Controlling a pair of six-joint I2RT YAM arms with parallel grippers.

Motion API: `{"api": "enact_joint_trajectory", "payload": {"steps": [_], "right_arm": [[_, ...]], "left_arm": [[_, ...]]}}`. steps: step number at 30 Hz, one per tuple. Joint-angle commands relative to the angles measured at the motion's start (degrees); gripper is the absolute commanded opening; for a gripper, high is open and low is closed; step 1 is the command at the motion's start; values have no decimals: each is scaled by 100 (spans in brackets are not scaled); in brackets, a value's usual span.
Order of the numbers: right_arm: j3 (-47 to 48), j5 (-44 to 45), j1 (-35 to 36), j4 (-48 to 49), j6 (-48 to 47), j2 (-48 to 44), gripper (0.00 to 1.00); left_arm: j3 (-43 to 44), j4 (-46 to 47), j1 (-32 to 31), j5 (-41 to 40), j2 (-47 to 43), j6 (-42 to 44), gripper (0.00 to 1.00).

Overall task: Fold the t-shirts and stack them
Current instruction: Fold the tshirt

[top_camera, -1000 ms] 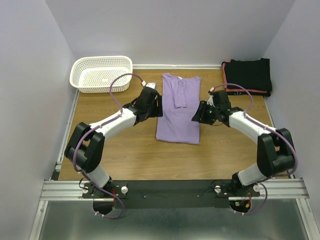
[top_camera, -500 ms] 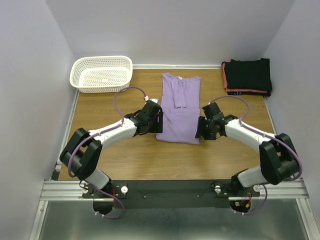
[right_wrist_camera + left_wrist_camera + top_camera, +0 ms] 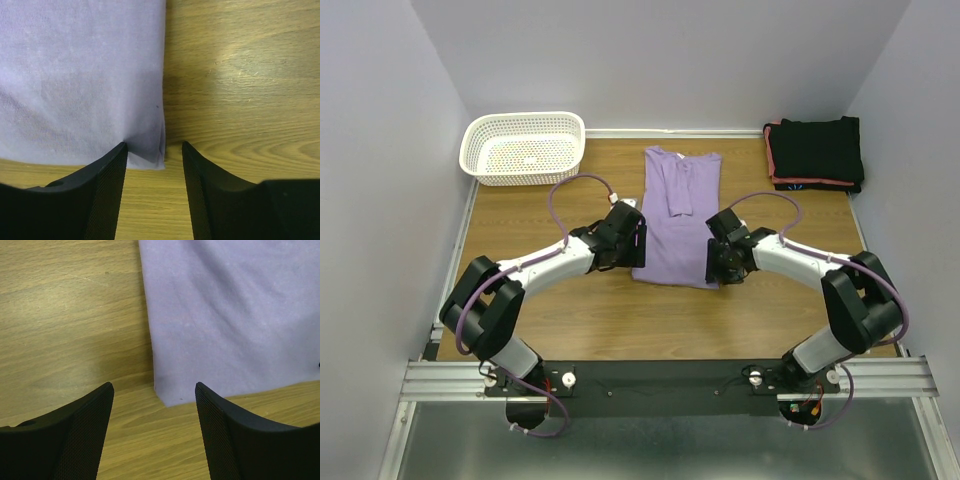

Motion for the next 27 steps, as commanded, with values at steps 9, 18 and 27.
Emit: {"api": "enact_joint_trajectory", "payload": {"steps": [9, 18, 27], "right_arm": [[-309, 280, 268, -542, 237, 635, 25], [-345, 483, 303, -516, 132, 609, 1], [-389, 413, 303, -419, 9, 529, 1]], "left_arm": [[232, -400, -64, -192, 147, 3, 74], [469, -550, -160, -87, 481, -58, 74], [786, -840, -275, -262, 982, -146, 65]]}}
